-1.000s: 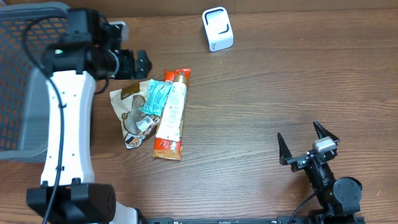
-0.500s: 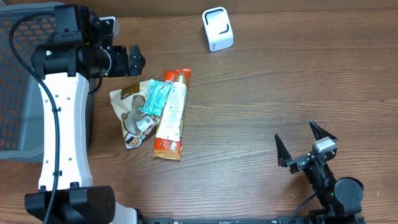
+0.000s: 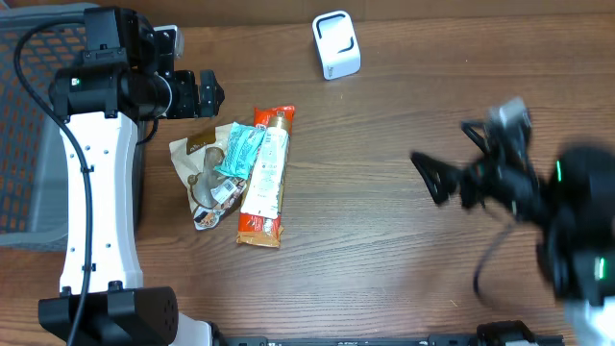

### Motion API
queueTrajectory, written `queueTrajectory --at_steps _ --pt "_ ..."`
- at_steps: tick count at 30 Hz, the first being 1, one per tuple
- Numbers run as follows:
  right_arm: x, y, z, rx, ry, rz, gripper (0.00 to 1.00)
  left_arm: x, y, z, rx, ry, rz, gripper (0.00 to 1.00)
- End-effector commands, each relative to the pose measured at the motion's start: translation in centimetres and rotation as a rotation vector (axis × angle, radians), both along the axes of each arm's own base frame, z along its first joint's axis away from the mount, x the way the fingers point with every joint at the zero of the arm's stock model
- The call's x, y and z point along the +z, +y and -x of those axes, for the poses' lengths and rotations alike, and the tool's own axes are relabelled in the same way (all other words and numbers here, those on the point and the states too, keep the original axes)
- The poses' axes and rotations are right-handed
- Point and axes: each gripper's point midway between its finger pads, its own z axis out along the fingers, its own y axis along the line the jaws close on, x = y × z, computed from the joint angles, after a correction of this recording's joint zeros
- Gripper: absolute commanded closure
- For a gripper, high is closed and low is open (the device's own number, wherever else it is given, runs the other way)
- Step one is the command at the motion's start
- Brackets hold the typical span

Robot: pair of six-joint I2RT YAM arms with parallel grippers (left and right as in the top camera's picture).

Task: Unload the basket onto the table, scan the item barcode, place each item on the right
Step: 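Move right gripper to item pile and grasp white lotion tube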

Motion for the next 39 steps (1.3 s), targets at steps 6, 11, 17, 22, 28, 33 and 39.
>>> queueTrajectory --at_steps 6,11,17,22,28,33,39 --pt "-4.6 10.8 -4.9 0.355 0.419 -0.046 0.00 0.6 0.0 -0.2 0.005 -0.020 -0.002 0.00" --pt "-8.5 15.5 -7.0 0.394 0.703 -0.239 0.00 0.6 0.0 -0.2 0.005 -0.020 -0.002 0.00" --pt "-16.3 18.0 -10.2 0.176 0.872 -0.196 0.05 0.6 0.0 -0.2 0.005 -0.020 -0.002 0.00" --pt "-17.9 18.8 -10.2 0.098 0.850 -0.115 0.06 0.6 0.0 -0.2 0.005 -0.020 -0.002 0.00" --pt "-17.7 18.9 -10.3 0.046 0.855 -0.093 0.06 0.6 0.0 -0.2 0.005 -0.020 -0.002 0.00" --pt "-18.5 19.0 -10.8 -0.029 0.813 -0.044 0.05 0.6 0.0 -0.2 0.005 -0.020 -0.002 0.00" --pt "-20.0 21.4 -10.8 -0.031 0.701 0.043 0.05 0.6 0.0 -0.2 0.005 -0.020 -0.002 0.00"
